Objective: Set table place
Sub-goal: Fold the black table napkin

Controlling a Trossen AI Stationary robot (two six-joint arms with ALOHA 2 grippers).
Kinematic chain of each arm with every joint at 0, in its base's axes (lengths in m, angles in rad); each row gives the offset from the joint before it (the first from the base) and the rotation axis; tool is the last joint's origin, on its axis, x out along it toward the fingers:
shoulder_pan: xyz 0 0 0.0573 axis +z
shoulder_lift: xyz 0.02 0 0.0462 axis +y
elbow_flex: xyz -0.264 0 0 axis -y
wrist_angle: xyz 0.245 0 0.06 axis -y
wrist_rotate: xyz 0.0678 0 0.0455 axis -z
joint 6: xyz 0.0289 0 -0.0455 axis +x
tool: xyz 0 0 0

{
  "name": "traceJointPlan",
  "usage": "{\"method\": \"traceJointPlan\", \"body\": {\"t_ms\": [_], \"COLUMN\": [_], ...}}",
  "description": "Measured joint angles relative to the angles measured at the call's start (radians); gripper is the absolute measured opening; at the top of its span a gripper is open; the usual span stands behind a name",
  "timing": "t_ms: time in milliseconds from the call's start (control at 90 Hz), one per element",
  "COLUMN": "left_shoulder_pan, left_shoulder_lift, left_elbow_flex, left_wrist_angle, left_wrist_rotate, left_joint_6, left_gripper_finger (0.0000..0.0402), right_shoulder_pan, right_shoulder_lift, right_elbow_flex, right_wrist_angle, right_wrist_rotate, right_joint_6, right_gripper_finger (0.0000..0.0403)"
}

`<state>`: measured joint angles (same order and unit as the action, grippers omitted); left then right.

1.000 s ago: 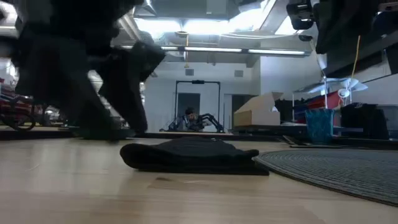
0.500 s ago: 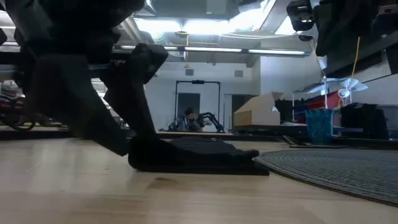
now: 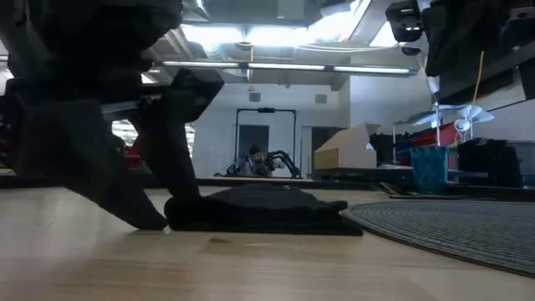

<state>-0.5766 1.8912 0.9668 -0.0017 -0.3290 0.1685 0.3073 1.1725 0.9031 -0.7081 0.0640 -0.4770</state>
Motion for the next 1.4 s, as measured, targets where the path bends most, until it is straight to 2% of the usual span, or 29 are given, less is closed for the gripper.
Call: {"method": "traceJointPlan", "body": {"t_ms": [122,267,322,489,900,1400], "left_shoulder_pan": [0.0,0.002,0.003,0.018,0.112,0.317], "left_shoulder_lift": [-0.003,-0.003,-0.003,-0.048,-0.232,-0.252], "left_elbow_flex": [-0.001,-0.002,-0.002,-0.003,-0.003,-0.003], "left_wrist_angle": [0.001,0.008,0.011,0.008,0.012,0.01], "left_wrist_rotate": [-0.003,0.001,0.0,-0.018,-0.057,-0.07], "left_joint_6": [-0.028,-0.054,-0.087,-0.156,-0.179,-0.186], "left_gripper_finger": [0.0094,0.0021,0.0009,0.0002,0.0,0.0], "right_shoulder_pan": [0.0,0.0,0.0,0.0,0.0,0.0], "right_shoulder_lift": [0.0,0.0,0.0,0.0,0.0,0.0], "right_elbow_flex": [0.0,0.0,0.0,0.0,0.0,0.0], "right_wrist_angle": [0.001,0.001,0.001,0.001,0.0,0.0], "right_wrist_rotate": [0.004,0.008,0.008,0.008,0.008,0.008], "right_joint_6": [0.0,0.0,0.0,0.0,0.0,0.025], "right_gripper_finger": [0.0001,0.0001,0.0001,0.0001,0.0001,0.0001]}}
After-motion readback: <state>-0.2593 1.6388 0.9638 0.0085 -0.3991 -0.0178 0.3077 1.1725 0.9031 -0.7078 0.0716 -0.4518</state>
